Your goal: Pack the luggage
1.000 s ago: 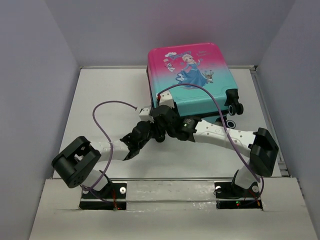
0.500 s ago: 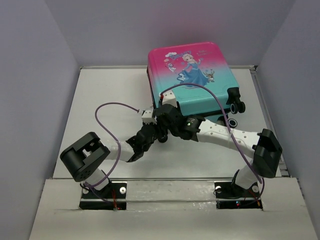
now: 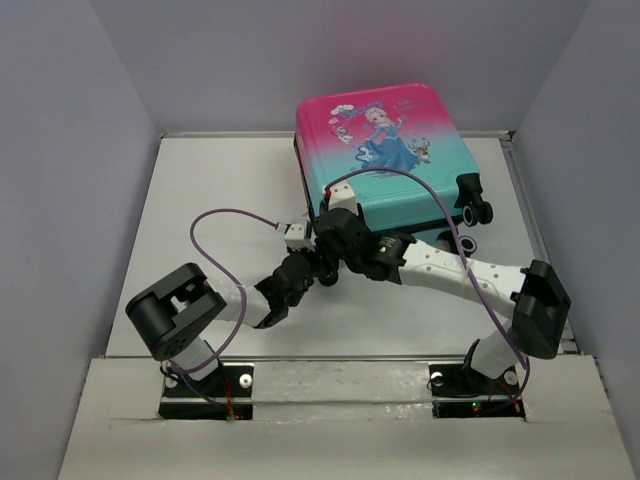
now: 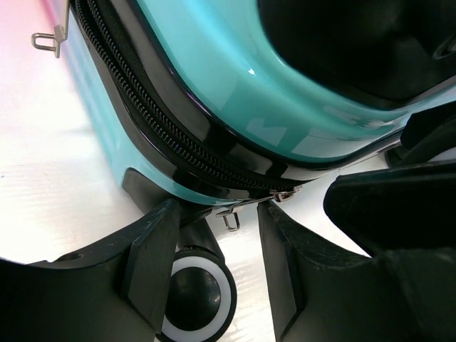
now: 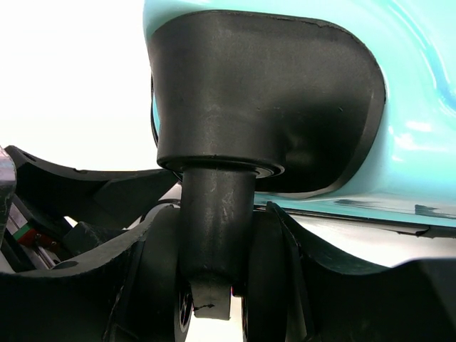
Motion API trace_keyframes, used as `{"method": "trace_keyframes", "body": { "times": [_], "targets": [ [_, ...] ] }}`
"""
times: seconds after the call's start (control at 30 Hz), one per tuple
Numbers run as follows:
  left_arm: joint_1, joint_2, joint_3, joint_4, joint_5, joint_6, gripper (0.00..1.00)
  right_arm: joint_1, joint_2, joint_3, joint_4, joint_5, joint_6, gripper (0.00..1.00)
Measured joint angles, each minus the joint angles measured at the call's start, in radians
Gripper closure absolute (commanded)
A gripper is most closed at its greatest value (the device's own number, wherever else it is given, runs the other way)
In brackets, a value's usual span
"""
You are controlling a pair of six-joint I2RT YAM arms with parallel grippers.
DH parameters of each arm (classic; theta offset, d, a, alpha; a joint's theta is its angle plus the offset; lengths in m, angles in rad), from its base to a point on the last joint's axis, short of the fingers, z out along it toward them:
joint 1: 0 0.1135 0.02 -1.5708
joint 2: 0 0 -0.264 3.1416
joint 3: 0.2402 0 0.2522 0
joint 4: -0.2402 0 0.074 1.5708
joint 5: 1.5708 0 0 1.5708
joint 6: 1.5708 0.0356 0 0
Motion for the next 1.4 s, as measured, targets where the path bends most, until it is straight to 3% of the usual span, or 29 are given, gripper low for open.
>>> {"method": "trace_keyframes", "body": {
  "times": [0.3,0.53,0.77,1.0,1.2,1.3,1.33,1.4],
  "targets": [
    [-0.040,0.053,0.001,0.081,-0.033,-0.011,0.55,-0.002,-0.013,-0.016,0.014,-0.019,-0.023,0.93],
    [-0.063,0.103,0.024,0.126,-0.050,-0.037,0.94,0.003,-0.013,-0.018,0.024,-0.017,-0.029,0.93],
    [-0.077,0.078,0.023,0.092,-0.072,-0.040,0.94,0.010,-0.040,-0.068,0.084,-0.014,-0.029,0.93],
    [-0.085,-0.180,-0.049,-0.014,-0.125,0.010,0.94,0.032,-0.089,-0.135,0.133,-0.008,-0.017,0.93],
    [-0.079,-0.330,-0.109,-0.018,-0.063,0.060,0.93,0.044,-0.103,-0.146,0.126,-0.012,-0.017,0.93],
    [-0.080,-0.327,-0.117,-0.039,-0.024,0.076,0.80,0.044,-0.103,-0.145,0.125,-0.018,-0.017,0.93],
    [-0.082,-0.316,-0.117,-0.040,-0.013,0.080,0.67,0.043,-0.103,-0.142,0.121,-0.021,-0.018,0.93],
    [-0.101,-0.279,-0.117,-0.036,0.023,0.086,0.54,0.042,-0.097,-0.129,0.110,-0.033,-0.018,0.93]
  ]
}}
